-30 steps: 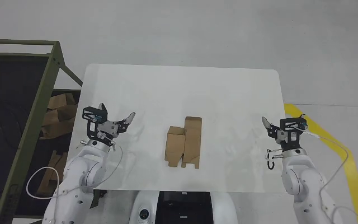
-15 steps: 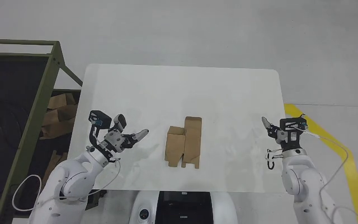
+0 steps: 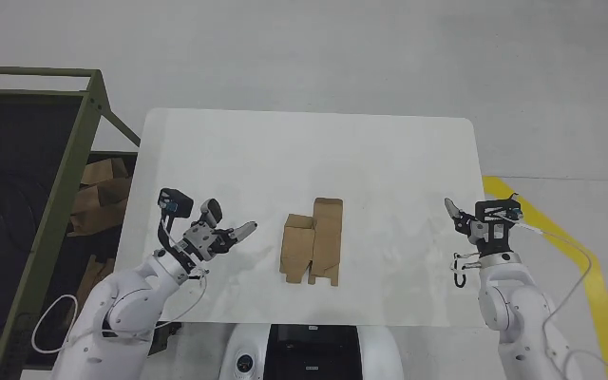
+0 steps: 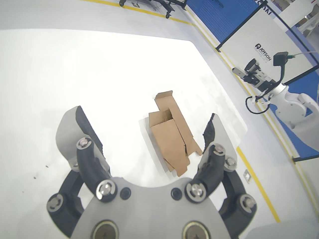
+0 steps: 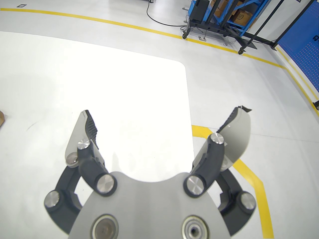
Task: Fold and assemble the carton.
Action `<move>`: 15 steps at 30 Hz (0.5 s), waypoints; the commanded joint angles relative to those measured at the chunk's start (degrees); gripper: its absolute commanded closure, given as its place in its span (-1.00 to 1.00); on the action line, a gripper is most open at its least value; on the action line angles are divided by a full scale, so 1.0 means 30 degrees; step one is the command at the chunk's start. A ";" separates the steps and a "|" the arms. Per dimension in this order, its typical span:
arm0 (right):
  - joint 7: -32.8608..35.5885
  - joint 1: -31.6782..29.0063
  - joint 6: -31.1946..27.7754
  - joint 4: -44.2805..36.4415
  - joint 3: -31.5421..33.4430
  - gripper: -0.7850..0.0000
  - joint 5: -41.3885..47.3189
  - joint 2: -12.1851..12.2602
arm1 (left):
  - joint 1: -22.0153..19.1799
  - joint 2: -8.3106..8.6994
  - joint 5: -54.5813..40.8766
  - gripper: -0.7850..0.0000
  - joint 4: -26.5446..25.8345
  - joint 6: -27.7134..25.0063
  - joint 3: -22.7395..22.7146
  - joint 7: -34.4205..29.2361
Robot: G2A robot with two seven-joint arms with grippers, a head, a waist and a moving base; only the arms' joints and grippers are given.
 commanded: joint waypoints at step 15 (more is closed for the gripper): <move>0.0000 0.0000 0.0000 0.0000 0.0000 -1.00 0.0000 0.0000 | -0.3781 0.0609 -0.9147 -1.00 0.2323 0.4638 0.0159 -1.0516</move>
